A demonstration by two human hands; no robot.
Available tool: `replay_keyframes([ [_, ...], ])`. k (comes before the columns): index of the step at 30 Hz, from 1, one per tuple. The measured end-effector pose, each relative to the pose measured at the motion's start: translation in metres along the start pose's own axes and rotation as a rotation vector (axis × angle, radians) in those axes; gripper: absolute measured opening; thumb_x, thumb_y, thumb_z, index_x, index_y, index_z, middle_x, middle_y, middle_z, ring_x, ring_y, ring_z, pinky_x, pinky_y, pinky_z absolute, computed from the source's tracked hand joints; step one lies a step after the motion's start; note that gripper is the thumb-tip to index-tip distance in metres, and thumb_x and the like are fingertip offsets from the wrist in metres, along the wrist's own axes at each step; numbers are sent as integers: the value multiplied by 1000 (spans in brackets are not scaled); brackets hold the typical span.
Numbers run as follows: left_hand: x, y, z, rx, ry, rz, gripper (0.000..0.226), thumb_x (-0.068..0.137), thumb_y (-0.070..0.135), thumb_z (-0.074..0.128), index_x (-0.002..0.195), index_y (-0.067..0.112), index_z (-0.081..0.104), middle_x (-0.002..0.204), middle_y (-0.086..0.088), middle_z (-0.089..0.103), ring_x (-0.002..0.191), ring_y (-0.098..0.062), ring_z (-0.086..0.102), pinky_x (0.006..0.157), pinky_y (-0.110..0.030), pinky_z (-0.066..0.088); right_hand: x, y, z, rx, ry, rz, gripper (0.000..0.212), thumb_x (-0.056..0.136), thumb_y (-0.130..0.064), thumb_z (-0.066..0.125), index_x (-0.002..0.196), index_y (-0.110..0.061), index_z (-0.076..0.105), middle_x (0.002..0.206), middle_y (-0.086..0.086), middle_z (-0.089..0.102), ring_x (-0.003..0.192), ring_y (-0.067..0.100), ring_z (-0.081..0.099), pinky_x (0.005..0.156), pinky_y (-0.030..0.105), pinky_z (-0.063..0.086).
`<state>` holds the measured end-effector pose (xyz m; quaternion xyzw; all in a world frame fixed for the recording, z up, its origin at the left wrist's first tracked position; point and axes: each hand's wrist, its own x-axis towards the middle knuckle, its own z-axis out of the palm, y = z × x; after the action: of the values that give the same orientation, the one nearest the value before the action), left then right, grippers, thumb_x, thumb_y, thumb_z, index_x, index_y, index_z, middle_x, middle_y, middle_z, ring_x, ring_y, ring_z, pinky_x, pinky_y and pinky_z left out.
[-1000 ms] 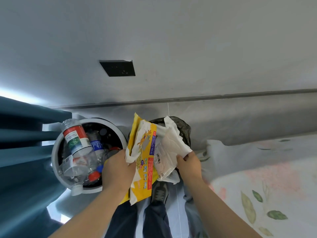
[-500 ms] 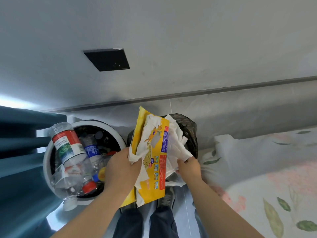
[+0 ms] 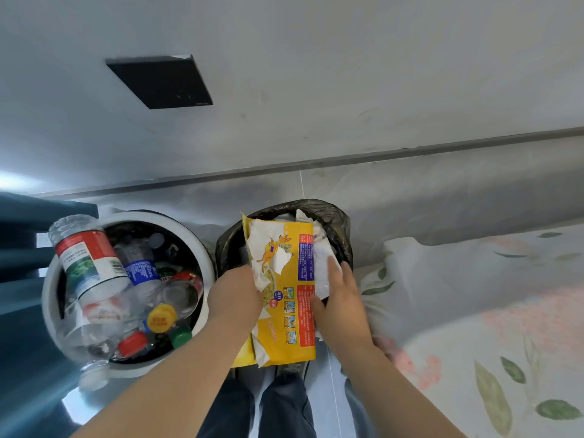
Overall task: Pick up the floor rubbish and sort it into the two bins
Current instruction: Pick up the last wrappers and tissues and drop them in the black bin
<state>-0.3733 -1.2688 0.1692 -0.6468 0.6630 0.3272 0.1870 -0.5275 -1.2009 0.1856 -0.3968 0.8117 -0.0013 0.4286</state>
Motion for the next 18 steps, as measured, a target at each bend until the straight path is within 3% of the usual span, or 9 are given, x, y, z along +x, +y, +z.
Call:
replay_keyframes([
  [4,11,5,5,196,-31,75,14,91,11,52,105,13,52,98,-2,61,87,-21,63,61,-27,42,8,4,11,-261,-143,-233,63,100,-20,42,153,-32,10,162,-1,-6,149,21,-2,116,35,26],
  [11,26,-4,25,300,62,87,59,90,35,62,132,12,28,112,-6,47,83,-18,65,56,-24,40,28,13,37,-386,-193,-228,62,98,-38,49,152,-27,20,162,0,-4,149,24,-2,118,43,22],
  [14,28,-8,28,334,65,87,95,84,49,65,147,13,5,128,-11,34,100,-21,58,74,-26,48,37,14,44,-409,-218,-214,62,97,-40,49,151,-26,21,162,2,-1,149,27,1,117,45,23],
  [18,32,-14,27,394,117,142,121,78,56,66,146,12,-23,143,-13,14,117,-24,43,91,-27,46,50,14,48,-436,-244,-205,59,96,-42,50,148,-27,27,162,3,4,149,29,5,117,46,22],
])
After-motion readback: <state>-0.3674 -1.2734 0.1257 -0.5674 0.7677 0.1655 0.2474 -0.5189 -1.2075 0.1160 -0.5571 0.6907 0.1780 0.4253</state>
